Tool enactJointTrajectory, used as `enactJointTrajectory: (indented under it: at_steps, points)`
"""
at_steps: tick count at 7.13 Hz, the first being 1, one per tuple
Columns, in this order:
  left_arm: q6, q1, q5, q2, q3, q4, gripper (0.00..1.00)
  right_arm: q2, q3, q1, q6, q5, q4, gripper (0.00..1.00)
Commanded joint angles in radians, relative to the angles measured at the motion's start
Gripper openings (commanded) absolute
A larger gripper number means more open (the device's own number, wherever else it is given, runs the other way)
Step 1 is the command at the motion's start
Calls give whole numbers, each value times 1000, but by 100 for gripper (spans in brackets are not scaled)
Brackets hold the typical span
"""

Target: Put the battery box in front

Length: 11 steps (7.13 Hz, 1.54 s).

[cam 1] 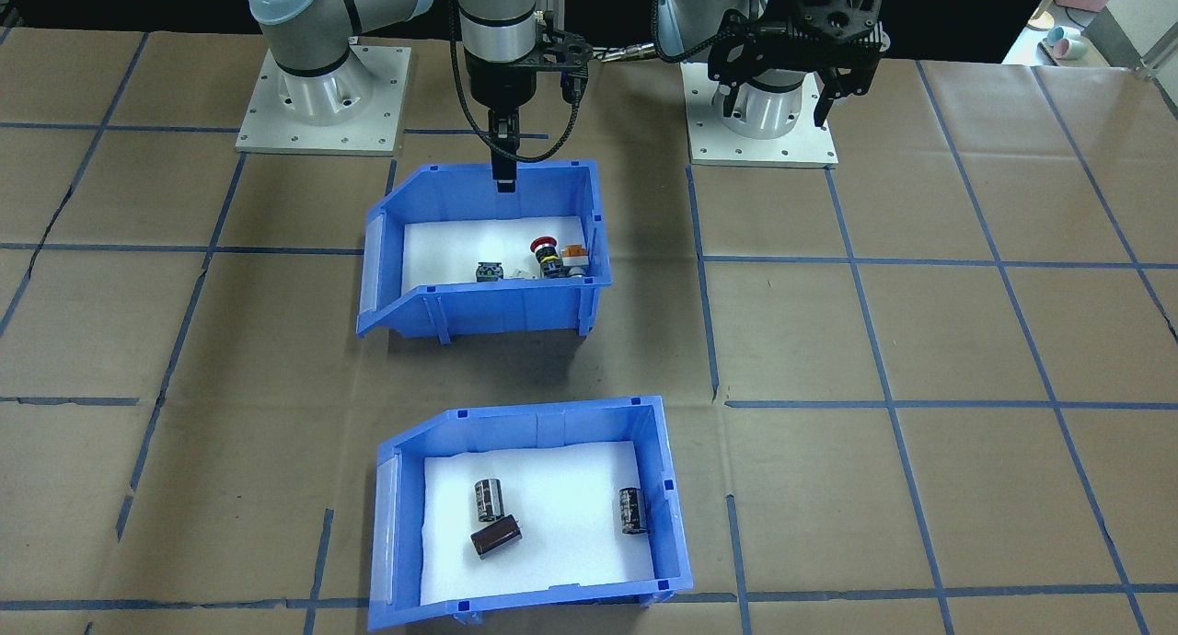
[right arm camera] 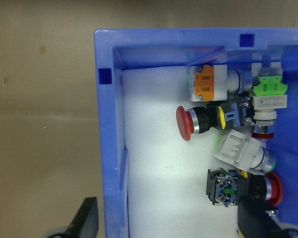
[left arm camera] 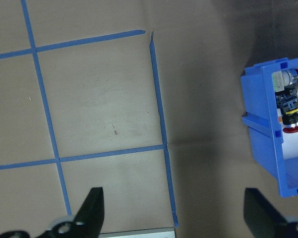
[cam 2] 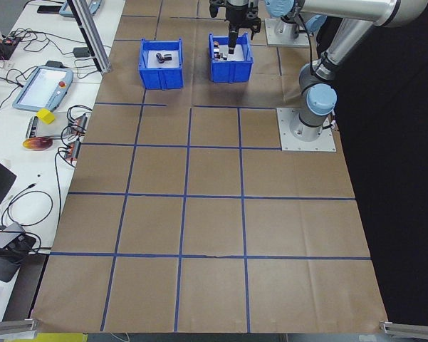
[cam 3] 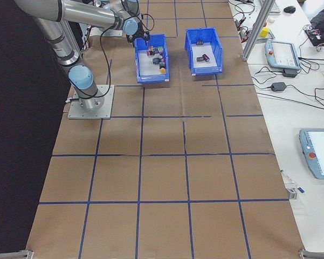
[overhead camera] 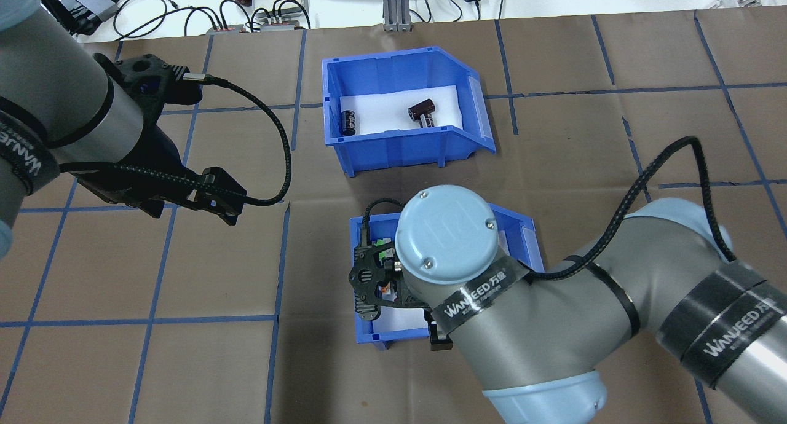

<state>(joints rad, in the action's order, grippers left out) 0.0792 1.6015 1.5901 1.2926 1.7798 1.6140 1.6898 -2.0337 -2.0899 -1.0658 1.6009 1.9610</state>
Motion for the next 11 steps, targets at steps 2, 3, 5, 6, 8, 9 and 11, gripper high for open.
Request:
enactJointTrajectory:
  at_steps: [2,3,5,6,8,9,11]
  points:
    - [-24,0,-7,-1,4,0,99,25,55,240,4,-6,-59,100]
    - [-27,0,-7,1,7,0,99,22,75,343,16,-6,-59,100]
    - [-50,0,5,7,6,0,99,16,140,482,291,-4,-77,100]
    - [-49,0,2,22,1,0,99,-5,176,493,449,-1,-86,100]
    - [-45,0,4,22,4,0,99,-47,272,507,767,-2,-209,100]
    - [-45,0,4,22,4,0,99,-48,333,522,902,-12,-249,100]
    - [-45,0,2,28,7,-2,99,-53,368,530,1051,-16,-321,100]
